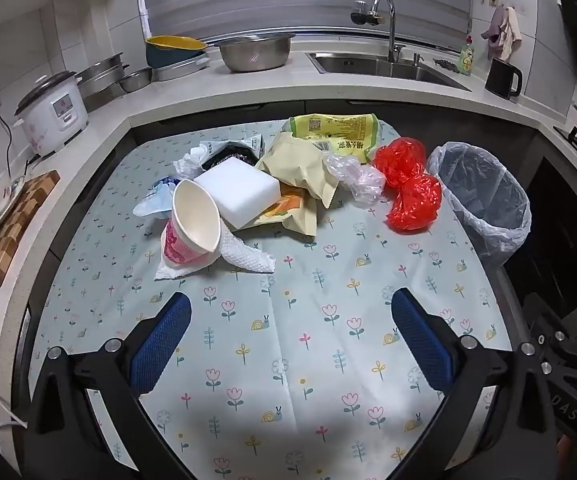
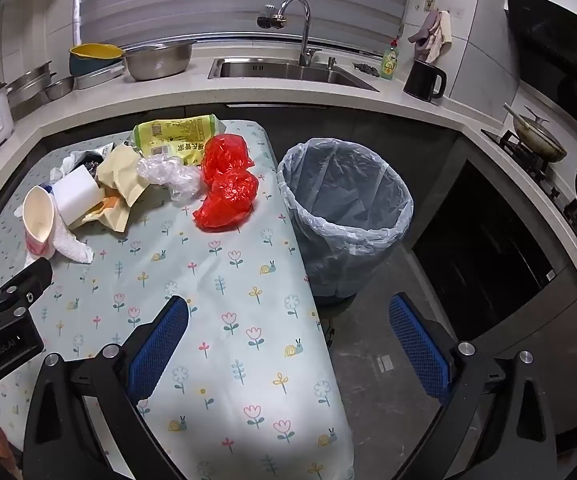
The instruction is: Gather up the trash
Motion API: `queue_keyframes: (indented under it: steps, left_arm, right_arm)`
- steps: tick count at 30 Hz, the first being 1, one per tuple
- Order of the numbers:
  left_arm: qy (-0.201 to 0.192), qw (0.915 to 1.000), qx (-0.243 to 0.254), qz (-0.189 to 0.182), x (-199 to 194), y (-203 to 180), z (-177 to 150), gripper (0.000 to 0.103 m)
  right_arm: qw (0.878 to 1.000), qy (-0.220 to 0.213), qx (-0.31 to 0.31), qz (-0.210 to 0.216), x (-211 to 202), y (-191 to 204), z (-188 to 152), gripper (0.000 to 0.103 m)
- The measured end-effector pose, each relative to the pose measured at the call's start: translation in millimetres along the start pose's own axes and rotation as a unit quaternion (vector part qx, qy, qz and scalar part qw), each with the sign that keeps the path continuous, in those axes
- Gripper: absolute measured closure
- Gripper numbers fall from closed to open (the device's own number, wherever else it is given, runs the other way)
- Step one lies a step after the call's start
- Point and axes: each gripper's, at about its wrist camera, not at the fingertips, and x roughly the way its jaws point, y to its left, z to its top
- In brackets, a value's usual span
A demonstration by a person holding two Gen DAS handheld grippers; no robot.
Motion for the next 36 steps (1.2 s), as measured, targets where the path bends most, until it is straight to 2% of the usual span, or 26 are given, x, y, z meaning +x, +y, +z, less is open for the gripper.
queue_keyframes:
  steps: [23, 36]
  left_arm:
    - [-0.009, 0.9999, 0.004, 0.001, -8, -10, -7, 0.007]
    - [-0.013, 0.9999, 0.003, -0.003, -11, -9, -9, 0.007]
  right_arm:
    - [1.000, -0.002, 0.001, 0.010, -5, -1, -4, 0.007]
    - [1.000, -0.003, 0.000, -0.002, -5, -1, -8, 0.007]
